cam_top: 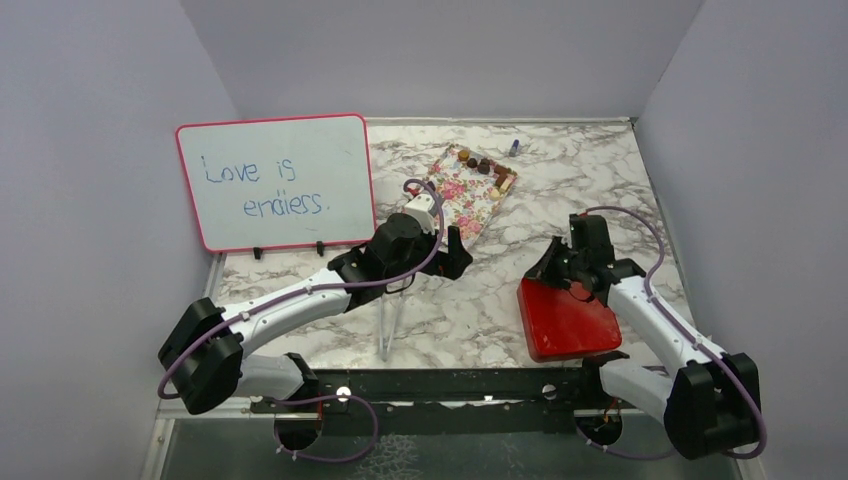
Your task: Pack the chocolate
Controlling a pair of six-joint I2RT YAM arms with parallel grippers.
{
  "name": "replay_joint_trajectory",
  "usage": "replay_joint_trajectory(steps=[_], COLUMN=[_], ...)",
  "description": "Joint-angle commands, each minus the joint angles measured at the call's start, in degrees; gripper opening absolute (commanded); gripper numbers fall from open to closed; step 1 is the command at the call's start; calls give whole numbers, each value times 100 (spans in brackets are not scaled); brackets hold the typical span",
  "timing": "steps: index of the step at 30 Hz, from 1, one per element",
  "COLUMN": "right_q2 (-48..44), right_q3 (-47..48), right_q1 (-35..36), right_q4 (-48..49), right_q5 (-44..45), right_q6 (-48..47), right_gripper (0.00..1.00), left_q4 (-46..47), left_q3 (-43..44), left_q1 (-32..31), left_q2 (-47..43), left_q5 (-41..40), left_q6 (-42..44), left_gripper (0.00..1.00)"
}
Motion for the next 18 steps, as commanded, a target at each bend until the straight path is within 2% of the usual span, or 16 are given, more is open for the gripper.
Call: replay_joint_trajectory(steps=[1,7,13,18], right_q2=[-19,-620,-1257,-1514], right_q3=[-42,932,1395,1699], right_q1=[45,45,45,45], right_q4=[-313,-1170,-1551,-1712], right_q5=[173,397,950,784], right_q6=[-138,-212,40,-87], right_gripper=[1,1,1,1], left_q4=[-23,-53,-450,-837], left_q3=[-20,-11,280,532], left_q1=[-1,-2,-6,-1], left_q2=[-59,-52,-215,-559], left_q5=[-215,-198,-193,-259], left_q6=[106,137,232,451], left_gripper=[99,99,99,99])
